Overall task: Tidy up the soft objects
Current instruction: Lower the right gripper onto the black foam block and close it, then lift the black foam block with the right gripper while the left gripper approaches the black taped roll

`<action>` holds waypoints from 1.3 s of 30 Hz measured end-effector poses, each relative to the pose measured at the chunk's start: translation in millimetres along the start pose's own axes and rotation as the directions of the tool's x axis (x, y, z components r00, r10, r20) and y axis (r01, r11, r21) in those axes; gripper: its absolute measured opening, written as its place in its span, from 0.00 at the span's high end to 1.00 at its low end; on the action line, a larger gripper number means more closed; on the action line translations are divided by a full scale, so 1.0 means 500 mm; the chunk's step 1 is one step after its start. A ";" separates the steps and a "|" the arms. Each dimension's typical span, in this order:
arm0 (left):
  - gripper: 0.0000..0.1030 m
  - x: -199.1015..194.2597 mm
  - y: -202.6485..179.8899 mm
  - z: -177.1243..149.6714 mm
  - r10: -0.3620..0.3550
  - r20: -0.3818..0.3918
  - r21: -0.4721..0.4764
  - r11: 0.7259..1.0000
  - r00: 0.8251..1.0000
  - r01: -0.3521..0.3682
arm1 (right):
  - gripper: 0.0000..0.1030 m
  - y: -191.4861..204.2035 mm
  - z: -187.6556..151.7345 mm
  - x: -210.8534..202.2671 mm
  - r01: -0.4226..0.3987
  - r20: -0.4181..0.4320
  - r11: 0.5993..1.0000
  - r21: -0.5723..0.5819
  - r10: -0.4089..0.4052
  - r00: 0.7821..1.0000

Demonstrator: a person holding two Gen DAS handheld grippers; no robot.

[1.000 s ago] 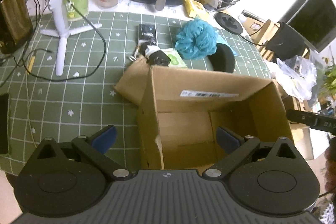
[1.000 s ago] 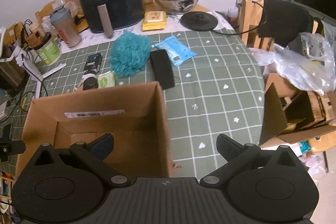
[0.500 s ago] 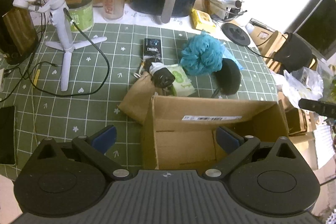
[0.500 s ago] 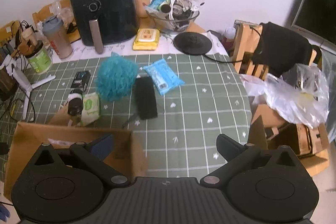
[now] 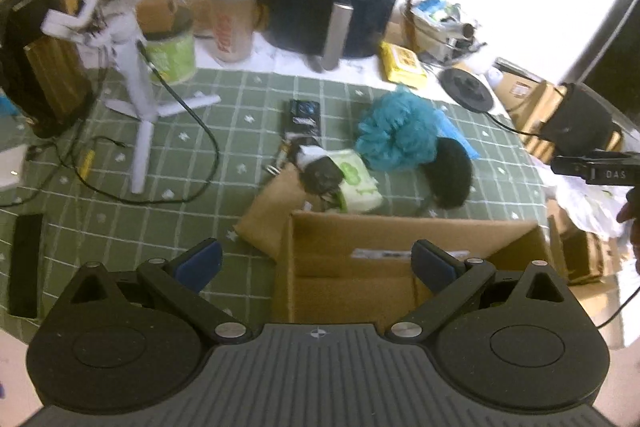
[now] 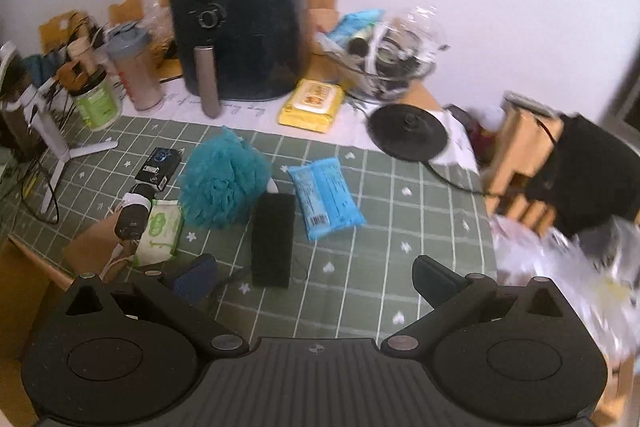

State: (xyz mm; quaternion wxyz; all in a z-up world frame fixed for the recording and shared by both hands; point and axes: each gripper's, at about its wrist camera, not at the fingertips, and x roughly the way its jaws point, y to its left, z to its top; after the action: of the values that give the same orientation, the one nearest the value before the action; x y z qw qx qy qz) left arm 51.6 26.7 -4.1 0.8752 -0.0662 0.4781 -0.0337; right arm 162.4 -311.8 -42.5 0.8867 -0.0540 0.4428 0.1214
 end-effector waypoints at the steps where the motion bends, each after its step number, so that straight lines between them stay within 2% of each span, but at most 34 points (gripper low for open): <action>1: 0.00 -0.002 -0.002 0.000 0.027 0.013 -0.001 1.000 1.000 -0.027 | 0.00 -0.005 0.004 0.011 -0.007 0.002 1.000 -0.002 0.007 1.000; 3: 0.00 -0.006 -0.008 0.000 0.083 0.037 0.006 0.996 0.996 -0.084 | 0.00 -0.013 0.008 0.043 -0.041 -0.001 0.999 -0.003 0.041 0.999; 6: 0.00 -0.013 -0.010 0.000 0.121 0.057 0.009 0.993 0.991 -0.122 | 0.00 -0.015 0.009 0.093 -0.071 -0.016 0.997 -0.013 0.071 0.997; 11: 0.00 -0.022 -0.005 -0.006 0.114 0.066 -0.022 0.993 0.991 -0.113 | 0.00 0.007 0.000 0.184 -0.104 -0.067 0.993 -0.048 0.100 0.993; 17: 0.00 -0.026 -0.003 -0.020 0.098 0.042 -0.040 0.995 0.994 -0.097 | 0.01 0.040 -0.009 0.265 -0.128 -0.081 0.990 -0.066 0.123 0.989; 24: 0.00 -0.031 0.004 -0.034 0.080 0.026 -0.051 0.996 0.996 -0.078 | 0.16 0.064 0.000 0.338 -0.101 -0.087 0.993 -0.060 0.096 0.992; 26: 0.00 -0.031 0.013 -0.035 0.067 0.021 -0.079 0.995 0.998 -0.065 | 0.27 0.069 0.001 0.355 -0.085 -0.099 0.994 -0.063 0.078 0.992; 27: 0.00 -0.031 0.017 -0.036 0.053 0.022 -0.094 0.994 0.998 -0.051 | 0.44 0.070 0.000 0.364 -0.074 -0.110 0.995 -0.062 0.067 0.992; 28: 0.00 -0.033 0.021 -0.036 0.038 0.026 -0.103 0.994 0.999 -0.035 | 0.54 0.070 0.000 0.373 -0.067 -0.125 0.996 -0.057 0.059 0.990; 31: 0.00 -0.035 0.028 -0.032 0.026 0.034 -0.106 0.994 0.999 -0.022 | 0.56 0.058 0.001 0.374 -0.069 -0.130 0.997 -0.023 0.065 0.989; 39: 0.00 -0.024 0.038 -0.005 -0.043 0.074 -0.091 0.995 0.996 0.050 | 0.57 0.045 -0.005 0.309 -0.068 -0.117 0.997 -0.040 0.063 0.991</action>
State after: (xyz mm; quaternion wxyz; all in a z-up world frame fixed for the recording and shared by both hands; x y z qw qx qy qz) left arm 43.0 46.6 1.8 0.8868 -0.1189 0.4457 -0.0293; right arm 244.2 -264.7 -167.1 0.8537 -0.0660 0.4921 0.1569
